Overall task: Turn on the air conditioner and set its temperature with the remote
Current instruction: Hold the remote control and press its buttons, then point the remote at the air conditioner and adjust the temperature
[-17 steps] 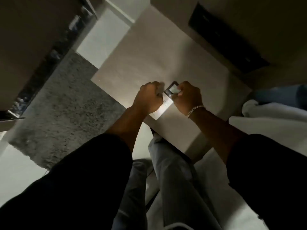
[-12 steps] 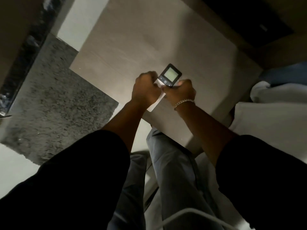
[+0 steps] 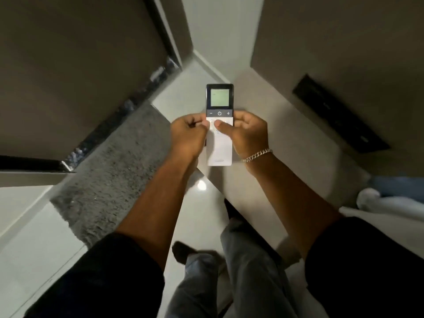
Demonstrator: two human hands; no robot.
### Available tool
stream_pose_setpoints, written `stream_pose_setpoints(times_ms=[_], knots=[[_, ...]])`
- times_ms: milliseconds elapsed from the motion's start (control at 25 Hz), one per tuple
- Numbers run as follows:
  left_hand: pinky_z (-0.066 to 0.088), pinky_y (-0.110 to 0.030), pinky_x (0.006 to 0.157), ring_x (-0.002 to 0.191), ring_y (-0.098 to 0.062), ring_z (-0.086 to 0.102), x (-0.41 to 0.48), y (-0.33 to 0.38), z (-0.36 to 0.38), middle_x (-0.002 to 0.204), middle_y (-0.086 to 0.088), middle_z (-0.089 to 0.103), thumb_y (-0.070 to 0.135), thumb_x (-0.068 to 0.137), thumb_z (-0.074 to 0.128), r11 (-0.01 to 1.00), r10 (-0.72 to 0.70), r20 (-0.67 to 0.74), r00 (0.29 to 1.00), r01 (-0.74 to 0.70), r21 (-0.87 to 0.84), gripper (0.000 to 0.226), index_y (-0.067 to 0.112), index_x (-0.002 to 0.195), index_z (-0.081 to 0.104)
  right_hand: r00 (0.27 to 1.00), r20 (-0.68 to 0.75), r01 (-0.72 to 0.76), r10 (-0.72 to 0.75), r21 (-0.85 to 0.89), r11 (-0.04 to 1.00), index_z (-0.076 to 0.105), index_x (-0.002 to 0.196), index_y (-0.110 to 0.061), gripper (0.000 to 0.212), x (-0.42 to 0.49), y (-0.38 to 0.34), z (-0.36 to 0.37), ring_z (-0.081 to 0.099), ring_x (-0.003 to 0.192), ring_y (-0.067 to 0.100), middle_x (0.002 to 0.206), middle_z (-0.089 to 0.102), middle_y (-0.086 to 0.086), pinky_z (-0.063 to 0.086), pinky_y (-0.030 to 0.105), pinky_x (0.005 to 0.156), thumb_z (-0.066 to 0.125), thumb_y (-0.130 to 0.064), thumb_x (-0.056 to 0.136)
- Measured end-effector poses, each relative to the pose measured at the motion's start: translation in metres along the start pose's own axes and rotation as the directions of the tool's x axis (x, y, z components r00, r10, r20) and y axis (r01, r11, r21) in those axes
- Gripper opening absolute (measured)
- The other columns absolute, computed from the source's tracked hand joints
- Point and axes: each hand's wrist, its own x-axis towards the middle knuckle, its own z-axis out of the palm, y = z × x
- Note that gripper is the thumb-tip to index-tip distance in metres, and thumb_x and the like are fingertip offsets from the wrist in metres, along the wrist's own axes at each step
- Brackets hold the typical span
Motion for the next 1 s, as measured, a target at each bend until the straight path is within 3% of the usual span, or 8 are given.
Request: stream_pose_setpoints(times_ms=[80, 200, 320, 440, 640, 840, 1000], knots=[[0.061, -0.039, 0.073, 0.081, -0.026, 0.074, -0.018, 0.061, -0.048, 0.087, -0.009, 0.077, -0.001, 0.085, 0.057, 0.989, 0.091, -0.063, 0.994, -0.097, -0.107, 0.019, 0.008, 0.091, 0.073, 0.983, 0.144, 0.109, -0.116, 0.056, 0.992, 0.071, 0.106, -0.009, 0.037, -0.019, -0.072, 0.031, 0.073, 0.075, 0.016, 0.094, 0.076, 0.006, 0.06, 0.028, 0.064, 0.081, -0.012, 0.071], [0.059, -0.029, 0.059, 0.071, -0.015, 0.074, -0.059, 0.161, -0.132, 0.072, 0.003, 0.078, 0.001, 0.083, 0.062, 0.94, 0.269, -0.182, 0.946, -0.299, -0.165, 0.02, 0.018, 0.082, 0.072, 0.911, 0.3, 0.25, -0.282, 0.14, 0.958, 0.069, 0.111, -0.008, 0.041, -0.064, -0.183, 0.085, 0.073, 0.071, 0.011, 0.096, 0.076, 0.007, 0.058, 0.025, 0.061, 0.08, -0.008, 0.072], [0.056, -0.023, 0.055, 0.07, -0.013, 0.073, -0.109, 0.259, -0.222, 0.078, -0.001, 0.077, -0.001, 0.084, 0.062, 0.837, 0.472, -0.303, 0.828, -0.529, -0.14, 0.017, 0.012, 0.09, 0.071, 0.781, 0.439, 0.372, -0.444, 0.245, 0.895, 0.072, 0.092, -0.017, 0.026, -0.124, -0.298, 0.141, 0.075, 0.068, 0.011, 0.078, 0.078, -0.005, 0.057, 0.024, 0.058, 0.082, -0.008, 0.069], [0.061, -0.032, 0.069, 0.084, -0.022, 0.073, -0.168, 0.347, -0.297, 0.096, -0.013, 0.074, 0.0, 0.086, 0.061, 0.717, 0.611, -0.381, 0.694, -0.689, -0.103, 0.018, 0.003, 0.102, 0.067, 0.597, 0.52, 0.496, -0.611, 0.359, 0.791, 0.071, 0.083, -0.021, 0.022, -0.194, -0.405, 0.182, 0.075, 0.069, 0.01, 0.071, 0.077, -0.008, 0.057, 0.021, 0.056, 0.082, -0.008, 0.068], [0.061, -0.033, 0.075, 0.086, -0.022, 0.072, -0.269, 0.467, -0.388, 0.098, -0.015, 0.073, 0.001, 0.087, 0.061, 0.489, 0.772, -0.447, 0.452, -0.872, -0.036, 0.018, 0.0, 0.104, 0.065, 0.352, 0.524, 0.569, -0.775, 0.538, 0.622, 0.074, 0.092, -0.007, 0.029, -0.305, -0.55, 0.224, 0.075, 0.084, 0.027, 0.091, 0.078, 0.011, 0.061, 0.042, 0.079, 0.083, -0.004, 0.064], [0.061, -0.032, 0.073, 0.091, -0.025, 0.072, -0.348, 0.534, -0.427, 0.099, -0.015, 0.073, 0.003, 0.086, 0.062, 0.338, 0.847, -0.467, 0.255, -0.936, 0.101, 0.018, 0.003, 0.104, 0.065, 0.196, 0.47, 0.603, -0.86, 0.634, 0.484, 0.073, 0.097, -0.003, 0.033, -0.384, -0.629, 0.231, 0.074, 0.09, 0.03, 0.095, 0.078, 0.013, 0.06, 0.044, 0.083, 0.083, -0.009, 0.066], [0.061, -0.04, 0.078, 0.092, -0.028, 0.072, -0.38, 0.557, -0.439, 0.1, -0.015, 0.073, 0.005, 0.085, 0.064, 0.258, 0.873, -0.465, 0.149, -0.949, 0.18, 0.02, 0.003, 0.105, 0.065, 0.093, 0.438, 0.608, -0.894, 0.686, 0.399, 0.072, 0.097, -0.008, 0.032, -0.414, -0.658, 0.228, 0.075, 0.088, 0.026, 0.093, 0.079, 0.008, 0.061, 0.04, 0.079, 0.082, -0.013, 0.067]])
